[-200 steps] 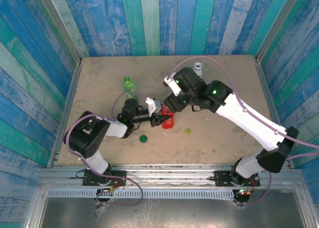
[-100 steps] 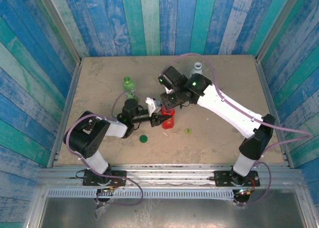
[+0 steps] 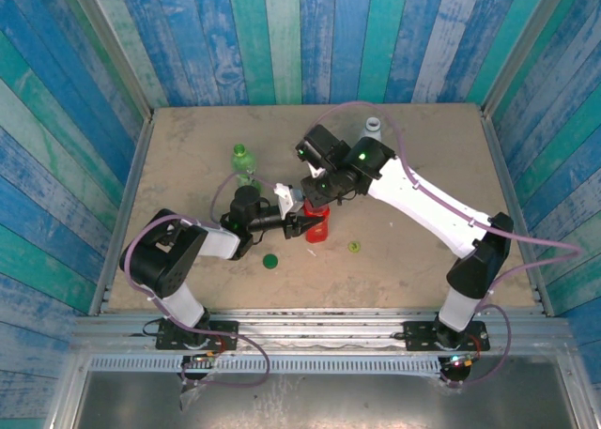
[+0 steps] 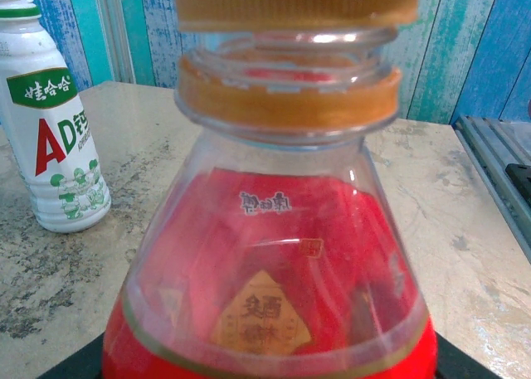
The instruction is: Screw on the bottle caps
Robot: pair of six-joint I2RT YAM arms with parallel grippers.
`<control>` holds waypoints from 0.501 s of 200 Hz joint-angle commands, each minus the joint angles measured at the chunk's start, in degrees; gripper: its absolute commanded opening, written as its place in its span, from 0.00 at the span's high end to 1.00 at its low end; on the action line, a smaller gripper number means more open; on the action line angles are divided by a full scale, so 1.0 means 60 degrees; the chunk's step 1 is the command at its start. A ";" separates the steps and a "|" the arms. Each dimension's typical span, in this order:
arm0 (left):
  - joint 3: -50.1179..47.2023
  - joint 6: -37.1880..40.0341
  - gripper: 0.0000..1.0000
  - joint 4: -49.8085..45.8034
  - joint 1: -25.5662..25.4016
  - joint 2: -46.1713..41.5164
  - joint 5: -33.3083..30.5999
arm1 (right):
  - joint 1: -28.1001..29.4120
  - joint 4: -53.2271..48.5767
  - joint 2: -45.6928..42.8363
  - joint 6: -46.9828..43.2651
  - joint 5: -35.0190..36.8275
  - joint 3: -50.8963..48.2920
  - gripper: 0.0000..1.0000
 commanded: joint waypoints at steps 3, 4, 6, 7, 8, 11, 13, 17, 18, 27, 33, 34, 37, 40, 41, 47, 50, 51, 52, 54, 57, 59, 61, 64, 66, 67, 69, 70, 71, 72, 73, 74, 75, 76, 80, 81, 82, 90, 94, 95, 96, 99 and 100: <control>-0.0191 0.0041 0.47 -0.1290 -0.0071 0.0020 -0.0019 | -0.0029 -0.0263 0.0138 -0.0251 -0.0240 0.0164 0.63; -0.0188 0.0050 0.47 -0.1290 -0.0070 0.0027 -0.0018 | -0.0030 -0.0263 0.0138 -0.0254 -0.0243 0.0164 0.64; -0.0197 0.0052 0.47 -0.1291 -0.0076 0.0022 -0.0028 | -0.0048 -0.0270 0.0131 -0.0275 -0.0252 0.0153 0.64; -0.0191 0.0055 0.47 -0.1291 -0.0072 0.0021 -0.0022 | -0.0054 -0.0266 0.0134 -0.0281 -0.0263 0.0151 0.64; -0.0188 0.0056 0.47 -0.1291 -0.0070 0.0020 -0.0019 | -0.0049 -0.0264 0.0136 -0.0291 -0.0269 0.0150 0.64; -0.0197 0.0058 0.47 -0.1291 -0.0069 0.0013 -0.0029 | -0.0045 -0.0263 0.0138 -0.0320 -0.0274 0.0150 0.65; -0.0192 0.0058 0.47 -0.1291 -0.0068 0.0014 -0.0030 | -0.0052 -0.0263 0.0138 -0.0325 -0.0293 0.0149 0.65; -0.0207 0.0055 0.47 -0.1291 -0.0068 0.0008 -0.0020 | -0.0063 -0.0262 0.0125 -0.0371 -0.0327 0.0153 0.66; -0.0204 0.0057 0.47 -0.1291 -0.0068 0.0014 -0.0025 | -0.0061 -0.0262 0.0117 -0.0380 -0.0330 0.0159 0.66; -0.0204 0.0068 0.47 -0.1302 -0.0068 -0.0002 -0.0024 | -0.0074 -0.0255 0.0097 -0.0534 -0.0419 0.0164 0.67; -0.0198 0.0072 0.47 -0.1301 -0.0069 0.0003 -0.0023 | -0.0074 -0.0249 0.0078 -0.0665 -0.0472 0.0160 0.69; -0.0199 0.0065 0.47 -0.1296 -0.0069 0.0004 -0.0027 | -0.0074 -0.0248 0.0079 -0.0681 -0.0476 0.0162 0.70; -0.0198 0.0064 0.47 -0.1304 -0.0068 0.0003 -0.0029 | -0.0074 -0.0248 0.0057 -0.0768 -0.0512 0.0164 0.70; -0.0205 0.0064 0.47 -0.1305 -0.0068 0.0012 -0.0029 | -0.0074 -0.0242 0.0058 -0.0887 -0.0566 0.0157 0.71; -0.0203 0.0068 0.47 -0.1305 -0.0068 0.0009 -0.0022 | -0.0074 -0.0245 0.0054 -0.0924 -0.0582 0.0160 0.71; -0.0211 0.0071 0.47 -0.1305 -0.0068 0.0018 -0.0030 | -0.0082 -0.0248 0.0027 -0.1202 -0.0704 0.0156 0.73; -0.0203 0.0065 0.47 -0.1300 -0.0068 0.0012 -0.0031 | -0.0075 -0.0248 0.0032 -0.1337 -0.0748 0.0150 0.73; -0.0202 0.0069 0.47 -0.1295 -0.0068 0.0009 -0.0031 | -0.0074 -0.0248 0.0027 -0.1376 -0.0760 0.0143 0.74; -0.0201 0.0063 0.47 -0.1300 -0.0068 0.0007 -0.0024 | -0.0074 -0.0248 0.0024 -0.1410 -0.0774 0.0139 0.74; -0.0200 0.0070 0.47 -0.1297 -0.0068 0.0006 -0.0022 | -0.0074 -0.0248 0.0014 -0.1483 -0.0799 0.0136 0.74; -0.0213 0.0072 0.47 -0.1303 -0.0072 -0.0002 -0.0024 | -0.0079 -0.0250 0.0000 -0.1623 -0.0842 0.0122 0.74; -0.0207 0.0065 0.47 -0.1305 -0.0069 -0.0008 -0.0022 | -0.0091 -0.0248 -0.0017 -0.1754 -0.0874 0.0110 0.74; -0.0209 0.0071 0.47 -0.1298 -0.0069 -0.0002 -0.0018 | -0.0085 -0.0248 -0.0018 -0.1789 -0.0904 0.0099 0.74; -0.0207 0.0067 0.47 -0.1295 -0.0068 0.0002 -0.0013 | -0.0091 -0.0248 -0.0032 -0.1994 -0.0961 0.0085 0.74; -0.0213 0.0060 0.47 -0.1292 -0.0068 -0.0003 -0.0015 | -0.0089 -0.0248 -0.0033 -0.2127 -0.1007 0.0071 0.74; -0.0214 0.0059 0.47 -0.1299 -0.0068 -0.0006 -0.0016 | -0.0089 -0.0248 -0.0035 -0.2188 -0.1029 0.0066 0.74; -0.0215 0.0066 0.47 -0.1304 -0.0068 0.0002 -0.0009 | -0.0111 -0.0248 -0.0037 -0.2329 -0.1064 0.0052 0.74; -0.0215 0.0069 0.47 -0.1305 -0.0076 -0.0004 -0.0012 | -0.0107 -0.0248 -0.0045 -0.2385 -0.1079 0.0049 0.75; -0.0215 0.0071 0.47 -0.1298 -0.0072 0.0001 -0.0014 | -0.0098 -0.0248 -0.0056 -0.2442 -0.1102 0.0041 0.74; -0.0215 0.0072 0.47 -0.1302 -0.0070 0.0003 -0.0015 | -0.0100 -0.0248 -0.0054 -0.2492 -0.1128 0.0029 0.74; -0.0215 0.0072 0.47 -0.1296 -0.0069 -0.0003 -0.0008 | -0.0102 -0.0248 -0.0068 -0.2561 -0.1133 0.0023 0.74; -0.0215 0.0072 0.47 -0.1301 -0.0069 -0.0006 -0.0012 | -0.0102 -0.0248 -0.0075 -0.2625 -0.1143 0.0013 0.74; -0.0215 0.0072 0.47 -0.1303 -0.0069 -0.0008 -0.0014 | -0.0110 -0.0248 -0.0071 -0.2672 -0.1149 0.0001 0.74; -0.0208 0.0065 0.47 -0.1304 -0.0069 -0.0001 -0.0015 | -0.0121 -0.0248 -0.0076 -0.2717 -0.1151 -0.0005 0.74; -0.0203 0.0068 0.47 -0.1305 -0.0068 -0.0010 -0.0009 | -0.0120 -0.0249 -0.0089 -0.2949 -0.1167 -0.0031 0.74; -0.0209 0.0070 0.47 -0.1305 -0.0068 -0.0017 -0.0005 | -0.0119 -0.0248 -0.0093 -0.3002 -0.1168 -0.0044 0.74; -0.0212 0.0064 0.47 -0.1298 -0.0068 -0.0013 0.0004 | -0.0126 -0.0248 -0.0095 -0.3050 -0.1175 -0.0050 0.74; -0.0209 0.0066 0.47 -0.1319 -0.0076 -0.0035 0.0013 | -0.0164 -0.0247 -0.0133 -0.3549 -0.1217 -0.0098 0.75; -0.0214 0.0064 0.47 -0.1320 -0.0069 -0.0036 0.0024 | -0.0175 -0.0249 -0.0140 -0.3801 -0.1269 -0.0111 0.76; -0.0207 0.0059 0.47 -0.1320 -0.0069 -0.0037 0.0026 | -0.0168 -0.0248 -0.0140 -0.3853 -0.1277 -0.0113 0.76; -0.0204 0.0059 0.47 -0.1320 -0.0069 -0.0038 0.0027 | -0.0172 -0.0248 -0.0148 -0.3915 -0.1281 -0.0114 0.76; -0.0210 0.0064 0.47 -0.1327 -0.0068 -0.0046 0.0028 | -0.0185 -0.0248 -0.0141 -0.4067 -0.1298 -0.0114 0.76; -0.0205 0.0068 0.47 -0.1324 -0.0068 -0.0050 0.0035 | -0.0188 -0.0248 -0.0141 -0.4132 -0.1306 -0.0122 0.76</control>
